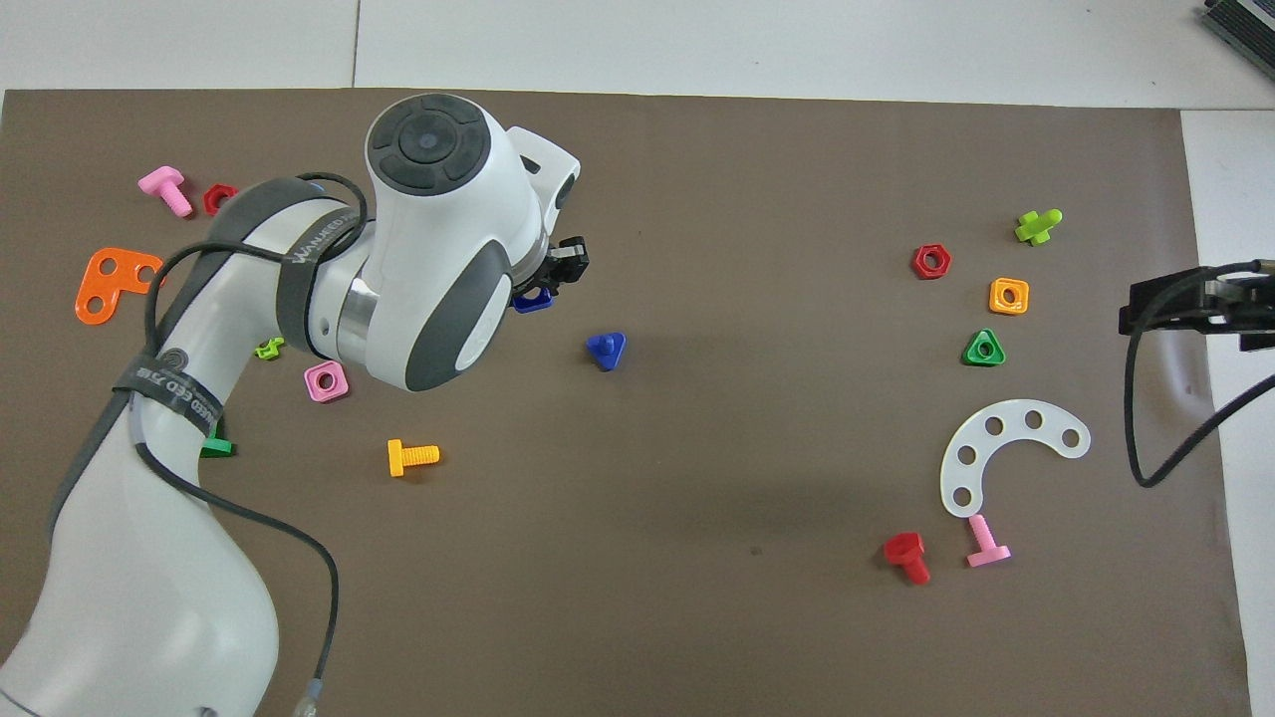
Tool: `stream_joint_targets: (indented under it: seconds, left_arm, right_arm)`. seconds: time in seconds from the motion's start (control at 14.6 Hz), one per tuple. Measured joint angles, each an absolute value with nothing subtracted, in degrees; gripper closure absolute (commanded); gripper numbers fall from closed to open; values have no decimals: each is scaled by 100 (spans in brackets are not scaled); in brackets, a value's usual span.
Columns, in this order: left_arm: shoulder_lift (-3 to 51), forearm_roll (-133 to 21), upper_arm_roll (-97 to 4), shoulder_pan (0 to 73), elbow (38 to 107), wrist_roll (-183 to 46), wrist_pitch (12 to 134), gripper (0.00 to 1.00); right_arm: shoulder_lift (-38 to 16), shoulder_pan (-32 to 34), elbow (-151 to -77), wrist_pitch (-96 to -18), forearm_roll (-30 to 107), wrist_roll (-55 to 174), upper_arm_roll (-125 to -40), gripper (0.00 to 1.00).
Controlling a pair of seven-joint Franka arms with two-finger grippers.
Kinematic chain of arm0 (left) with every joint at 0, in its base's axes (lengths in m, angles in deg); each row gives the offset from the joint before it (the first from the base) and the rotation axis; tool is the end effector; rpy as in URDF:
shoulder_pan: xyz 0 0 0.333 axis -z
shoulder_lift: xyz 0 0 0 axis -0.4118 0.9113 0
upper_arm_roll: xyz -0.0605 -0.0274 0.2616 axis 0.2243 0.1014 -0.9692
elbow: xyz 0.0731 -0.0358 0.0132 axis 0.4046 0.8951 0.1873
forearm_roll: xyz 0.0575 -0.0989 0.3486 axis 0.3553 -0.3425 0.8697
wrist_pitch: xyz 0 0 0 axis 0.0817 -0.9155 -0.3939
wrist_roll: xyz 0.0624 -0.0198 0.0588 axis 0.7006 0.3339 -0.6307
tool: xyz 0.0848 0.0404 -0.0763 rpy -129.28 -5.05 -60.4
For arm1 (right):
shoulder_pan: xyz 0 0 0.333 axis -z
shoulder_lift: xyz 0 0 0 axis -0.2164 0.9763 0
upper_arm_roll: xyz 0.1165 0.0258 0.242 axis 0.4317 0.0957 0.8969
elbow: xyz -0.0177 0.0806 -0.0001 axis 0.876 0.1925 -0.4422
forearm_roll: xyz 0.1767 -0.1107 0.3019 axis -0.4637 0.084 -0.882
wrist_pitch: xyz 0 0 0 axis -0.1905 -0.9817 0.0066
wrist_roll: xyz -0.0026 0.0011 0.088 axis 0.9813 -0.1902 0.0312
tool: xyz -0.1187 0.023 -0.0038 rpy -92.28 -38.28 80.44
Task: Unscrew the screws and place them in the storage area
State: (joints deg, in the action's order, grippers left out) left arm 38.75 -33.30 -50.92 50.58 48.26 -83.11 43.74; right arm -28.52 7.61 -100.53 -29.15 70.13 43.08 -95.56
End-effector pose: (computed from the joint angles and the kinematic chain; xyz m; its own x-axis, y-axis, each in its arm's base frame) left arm 0.5765 -0.2737 0.3791 0.9942 0.1045 -0.0247 0.1051 -0.9942 0.0240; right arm 0.5169 -0.0104 0.5836 0.9872 -0.1567 0.0281 -0.1571 -0.9875 0.0124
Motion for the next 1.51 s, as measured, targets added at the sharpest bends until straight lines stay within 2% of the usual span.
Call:
stream_joint_targets:
  seconds: [0.27, 0.48, 0.55, 0.69, 0.75, 0.96, 1.3, 1.51]
  left_arm:
    - [3695, -3340, -5100, 4432, 5578, -6783, 4530, 60]
    - [3419, -3344, -5100, 4255, 6488, -6176, 5334, 53]
    - [3329, -3344, -5101, 4233, 6829, -6020, 5711, 42]
    - [3197, -3344, -5100, 4162, 7336, -5752, 6209, 6]
    - [3157, -3345, -5100, 4122, 7439, -5667, 6292, 0]
    - [3036, -3345, -5099, 4052, 7352, -5594, 6191, 0]
    - [2605, -3345, -5105, 3599, 5901, -5562, 4120, 0]
    - [2210, -3345, -5111, 3362, 5575, -5520, 3554, 0]
  right_arm:
    - [-2852, 761, -10053, -2915, 7013, 4308, -9556, 0]
    - [-2852, 761, -10053, -2915, 7013, 4308, -9556, 0]
    - [-2852, 761, -10053, -2915, 7013, 4308, -9556, 0]
    - [-2852, 761, -10053, -2915, 7013, 4308, -9556, 0]
    - [-2852, 761, -10053, -2915, 7013, 4308, -9556, 0]
    - [-2852, 760, -10053, -2913, 7013, 4308, -9551, 0]
    - [-2845, 502, -10065, -3085, 6914, 4249, -9524, 0]
    - [-2667, -16, -10058, -3414, 6912, 3685, -9497, 0]
